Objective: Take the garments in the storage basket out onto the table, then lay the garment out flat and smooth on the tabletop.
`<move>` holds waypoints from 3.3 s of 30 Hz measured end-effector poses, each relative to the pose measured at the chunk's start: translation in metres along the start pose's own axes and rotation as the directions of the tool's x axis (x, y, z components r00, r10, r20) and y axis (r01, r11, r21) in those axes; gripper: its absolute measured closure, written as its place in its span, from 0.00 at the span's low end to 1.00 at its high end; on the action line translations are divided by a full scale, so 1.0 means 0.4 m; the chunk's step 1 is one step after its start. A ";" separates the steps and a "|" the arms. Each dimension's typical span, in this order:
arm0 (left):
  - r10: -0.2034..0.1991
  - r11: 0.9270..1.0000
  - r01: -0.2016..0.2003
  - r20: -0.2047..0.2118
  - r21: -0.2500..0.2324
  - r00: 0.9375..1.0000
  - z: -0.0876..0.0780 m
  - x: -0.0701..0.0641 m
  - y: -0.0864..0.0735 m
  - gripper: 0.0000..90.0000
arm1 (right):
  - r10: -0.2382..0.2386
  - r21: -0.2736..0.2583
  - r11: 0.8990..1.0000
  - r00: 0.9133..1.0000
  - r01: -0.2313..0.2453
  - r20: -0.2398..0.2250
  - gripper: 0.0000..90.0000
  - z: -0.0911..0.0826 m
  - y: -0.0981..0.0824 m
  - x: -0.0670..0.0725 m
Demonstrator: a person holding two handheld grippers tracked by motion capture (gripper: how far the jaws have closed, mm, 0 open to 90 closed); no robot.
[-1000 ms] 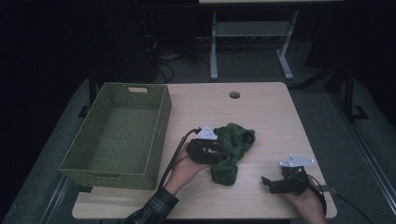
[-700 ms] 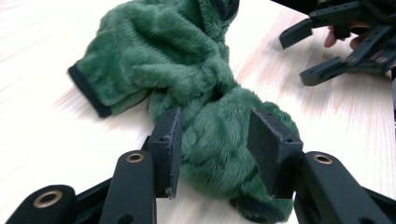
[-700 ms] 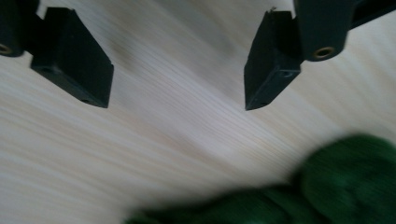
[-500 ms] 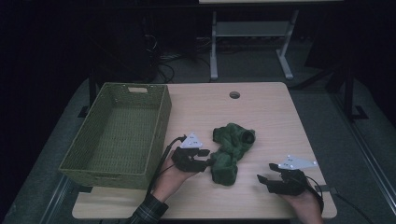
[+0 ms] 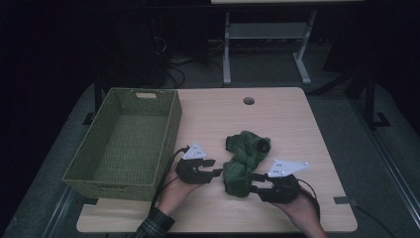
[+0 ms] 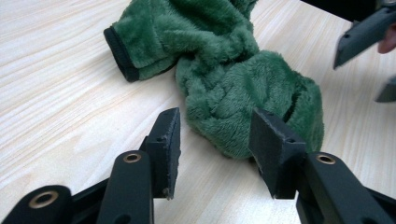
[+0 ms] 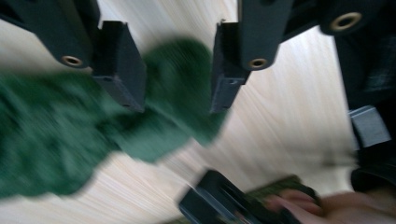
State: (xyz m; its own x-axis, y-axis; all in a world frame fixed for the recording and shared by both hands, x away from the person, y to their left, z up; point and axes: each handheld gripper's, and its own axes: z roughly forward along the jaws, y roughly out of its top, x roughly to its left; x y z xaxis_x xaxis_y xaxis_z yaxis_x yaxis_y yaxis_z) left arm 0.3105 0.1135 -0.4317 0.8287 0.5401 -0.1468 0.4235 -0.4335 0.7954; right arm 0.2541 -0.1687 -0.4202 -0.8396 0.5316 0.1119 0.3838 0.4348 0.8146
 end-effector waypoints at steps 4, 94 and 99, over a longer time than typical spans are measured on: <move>0.008 1.000 -0.008 -0.009 0.003 1.000 0.003 0.007 -0.004 0.57 | -0.043 0.008 0.999 0.999 0.043 -0.030 0.70 0.028 0.030 0.013; -0.014 1.000 0.014 0.038 0.022 0.999 0.014 -0.012 0.032 0.99 | 0.024 0.174 0.983 0.989 -0.051 0.149 0.92 -0.072 -0.160 -0.025; -0.024 0.999 0.021 0.058 0.050 0.998 0.007 -0.026 0.004 0.99 | 0.037 0.165 0.984 0.978 -0.071 0.204 0.92 -0.124 -0.179 -0.083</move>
State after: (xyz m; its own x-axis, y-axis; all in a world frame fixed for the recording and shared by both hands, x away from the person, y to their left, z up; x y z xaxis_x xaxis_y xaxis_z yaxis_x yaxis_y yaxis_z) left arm 0.3038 0.1052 -0.4306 0.8380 0.5078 -0.1997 0.4588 -0.4575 0.7617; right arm 0.2355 -0.2534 -0.4539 -0.7289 0.6842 0.0236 0.5008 0.5094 0.6998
